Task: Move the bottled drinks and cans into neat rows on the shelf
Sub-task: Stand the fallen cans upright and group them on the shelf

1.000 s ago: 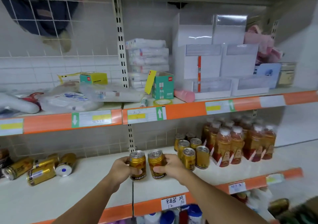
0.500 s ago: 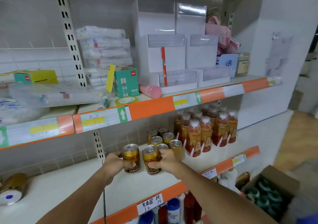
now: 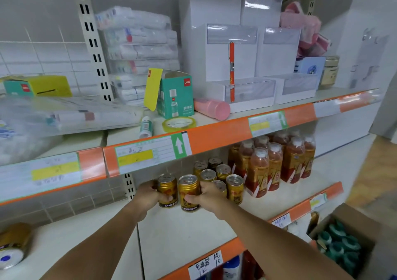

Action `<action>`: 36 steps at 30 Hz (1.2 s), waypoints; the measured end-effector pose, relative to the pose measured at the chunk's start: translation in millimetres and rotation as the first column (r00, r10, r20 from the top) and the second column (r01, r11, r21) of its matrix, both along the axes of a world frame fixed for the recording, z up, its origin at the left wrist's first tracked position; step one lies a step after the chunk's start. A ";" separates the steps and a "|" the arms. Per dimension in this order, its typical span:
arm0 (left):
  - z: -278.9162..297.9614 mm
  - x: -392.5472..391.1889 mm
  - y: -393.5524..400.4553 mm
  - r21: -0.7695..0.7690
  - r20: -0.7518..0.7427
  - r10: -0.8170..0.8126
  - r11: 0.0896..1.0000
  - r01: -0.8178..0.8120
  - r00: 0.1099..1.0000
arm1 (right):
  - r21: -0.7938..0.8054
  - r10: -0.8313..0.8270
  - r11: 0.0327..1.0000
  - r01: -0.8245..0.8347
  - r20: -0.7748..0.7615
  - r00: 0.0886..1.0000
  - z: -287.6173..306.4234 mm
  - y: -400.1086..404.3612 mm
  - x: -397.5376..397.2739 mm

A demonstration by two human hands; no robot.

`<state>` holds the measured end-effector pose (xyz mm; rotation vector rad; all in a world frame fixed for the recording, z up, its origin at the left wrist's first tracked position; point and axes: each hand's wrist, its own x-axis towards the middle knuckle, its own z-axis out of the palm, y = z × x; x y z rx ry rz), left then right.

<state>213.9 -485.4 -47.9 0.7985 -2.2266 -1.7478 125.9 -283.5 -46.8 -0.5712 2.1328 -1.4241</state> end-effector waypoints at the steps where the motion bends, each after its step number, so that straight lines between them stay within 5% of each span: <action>1: -1.6 -0.8 -3.9 0.003 0.005 -0.001 1.000 0.001 1.000 | 0.006 -0.006 1.000 0.006 0.003 1.000 -0.7 -4.3 -1.0; 36: -31.1 -41.0 -34.9 0.079 0.041 0.048 0.996 -0.051 0.998 | 0.029 -0.199 0.980 0.198 0.076 0.977 -45.3 -91.0 -53.3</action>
